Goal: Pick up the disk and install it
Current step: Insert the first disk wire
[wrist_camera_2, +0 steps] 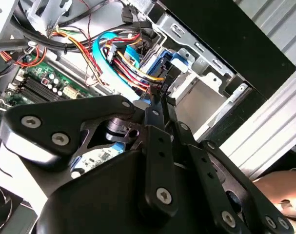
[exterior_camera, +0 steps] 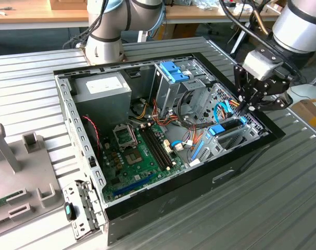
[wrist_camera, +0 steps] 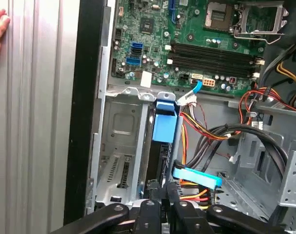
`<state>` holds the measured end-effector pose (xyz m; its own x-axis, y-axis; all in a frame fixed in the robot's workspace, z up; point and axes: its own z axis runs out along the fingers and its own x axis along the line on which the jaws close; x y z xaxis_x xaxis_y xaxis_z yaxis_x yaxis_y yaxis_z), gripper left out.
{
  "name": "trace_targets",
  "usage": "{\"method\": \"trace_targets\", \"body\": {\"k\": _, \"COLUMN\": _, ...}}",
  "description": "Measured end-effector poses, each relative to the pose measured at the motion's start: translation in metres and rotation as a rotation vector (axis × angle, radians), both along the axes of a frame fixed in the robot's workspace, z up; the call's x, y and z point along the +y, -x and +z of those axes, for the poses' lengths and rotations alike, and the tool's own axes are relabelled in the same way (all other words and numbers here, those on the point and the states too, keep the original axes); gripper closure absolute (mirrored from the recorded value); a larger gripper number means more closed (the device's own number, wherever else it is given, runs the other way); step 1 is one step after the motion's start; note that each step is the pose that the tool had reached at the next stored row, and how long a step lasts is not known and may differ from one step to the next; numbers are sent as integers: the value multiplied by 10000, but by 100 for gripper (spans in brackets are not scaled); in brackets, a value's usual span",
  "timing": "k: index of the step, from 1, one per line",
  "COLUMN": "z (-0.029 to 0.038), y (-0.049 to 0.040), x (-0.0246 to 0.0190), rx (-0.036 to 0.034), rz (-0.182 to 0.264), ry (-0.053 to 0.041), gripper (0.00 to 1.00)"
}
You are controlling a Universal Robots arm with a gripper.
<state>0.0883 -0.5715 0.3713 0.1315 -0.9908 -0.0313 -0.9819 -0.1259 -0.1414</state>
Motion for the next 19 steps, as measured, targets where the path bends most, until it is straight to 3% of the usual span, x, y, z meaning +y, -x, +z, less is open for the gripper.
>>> {"method": "trace_targets", "body": {"k": 1, "z": -23, "y": 2, "x": 7, "rx": -8, "rz": -608, "ry": -1, "gripper": 84}}
{"method": "trace_targets", "body": {"k": 6, "z": -35, "y": 55, "x": 11, "rx": -8, "rz": -610, "ry": -95, "gripper": 84}}
{"method": "trace_targets", "body": {"k": 10, "z": -118, "y": 56, "x": 21, "rx": -8, "rz": -604, "ry": -105, "gripper": 84}}
{"method": "trace_targets", "body": {"k": 17, "z": -164, "y": 0, "x": 56, "rx": -7, "rz": -569, "ry": -109, "gripper": 84}}
{"method": "trace_targets", "body": {"k": 19, "z": -206, "y": -1, "x": 57, "rx": -7, "rz": -509, "ry": -109, "gripper": 84}}
